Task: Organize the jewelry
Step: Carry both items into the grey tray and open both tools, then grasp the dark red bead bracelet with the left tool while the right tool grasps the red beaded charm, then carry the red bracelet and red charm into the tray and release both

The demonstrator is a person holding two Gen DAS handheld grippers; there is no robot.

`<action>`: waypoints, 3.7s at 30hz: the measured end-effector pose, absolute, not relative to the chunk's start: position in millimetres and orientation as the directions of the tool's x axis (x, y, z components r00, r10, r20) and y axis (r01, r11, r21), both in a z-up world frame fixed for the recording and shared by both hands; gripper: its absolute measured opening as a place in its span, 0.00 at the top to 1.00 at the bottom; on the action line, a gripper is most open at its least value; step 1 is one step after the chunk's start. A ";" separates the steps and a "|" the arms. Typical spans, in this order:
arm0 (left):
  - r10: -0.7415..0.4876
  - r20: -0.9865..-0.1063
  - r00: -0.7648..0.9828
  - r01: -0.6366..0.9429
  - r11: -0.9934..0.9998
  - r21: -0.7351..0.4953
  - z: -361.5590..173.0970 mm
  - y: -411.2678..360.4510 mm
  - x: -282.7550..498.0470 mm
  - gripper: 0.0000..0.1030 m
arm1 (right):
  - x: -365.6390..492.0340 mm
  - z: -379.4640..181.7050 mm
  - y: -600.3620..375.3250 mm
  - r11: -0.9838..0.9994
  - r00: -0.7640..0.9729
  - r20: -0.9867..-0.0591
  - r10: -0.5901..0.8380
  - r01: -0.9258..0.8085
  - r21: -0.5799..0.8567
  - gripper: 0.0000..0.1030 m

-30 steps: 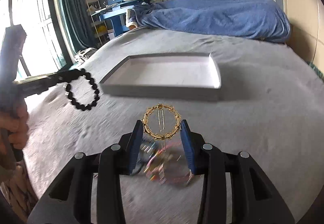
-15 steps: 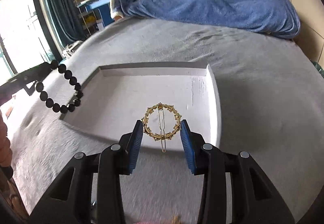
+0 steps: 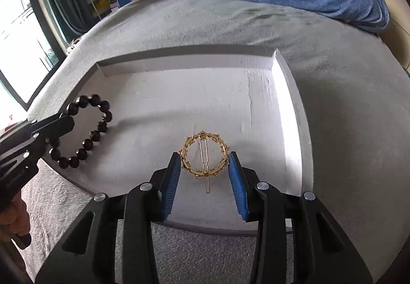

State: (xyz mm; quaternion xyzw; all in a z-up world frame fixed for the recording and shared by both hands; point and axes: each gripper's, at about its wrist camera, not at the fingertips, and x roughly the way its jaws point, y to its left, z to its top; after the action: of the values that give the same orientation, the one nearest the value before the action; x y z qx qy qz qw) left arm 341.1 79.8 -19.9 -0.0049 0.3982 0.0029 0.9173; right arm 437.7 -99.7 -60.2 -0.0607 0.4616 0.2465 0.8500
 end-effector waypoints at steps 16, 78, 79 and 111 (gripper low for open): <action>0.010 -0.684 0.729 -0.028 0.999 -0.015 -16.6 88.0 284.5 0.29 | 386.4 -21.0 -132.3 0.862 0.569 -0.694 0.441 -0.484 0.151 0.40; -0.169 -0.725 0.668 0.236 0.972 -0.010 -56.5 -16.4 133.5 0.87 | 260.5 -62.0 -233.0 0.857 0.598 -0.623 0.505 -0.433 0.280 0.84; -0.170 -0.722 0.670 0.233 0.972 -0.013 -56.0 -15.1 133.6 0.87 | 259.8 -60.7 -233.7 0.856 0.604 -0.615 0.507 -0.434 0.280 0.84; -0.224 -0.640 0.735 0.157 0.975 -0.160 -10.0 33.7 161.6 0.94 | 243.6 -24.6 -241.7 0.842 0.668 -0.513 0.539 -0.445 0.304 0.84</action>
State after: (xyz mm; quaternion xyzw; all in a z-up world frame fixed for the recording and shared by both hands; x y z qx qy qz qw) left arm 161.6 33.7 -10.0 -0.0478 0.3493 -0.1023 0.9302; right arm 243.5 -241.7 -24.6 0.0767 0.3045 0.2703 0.9101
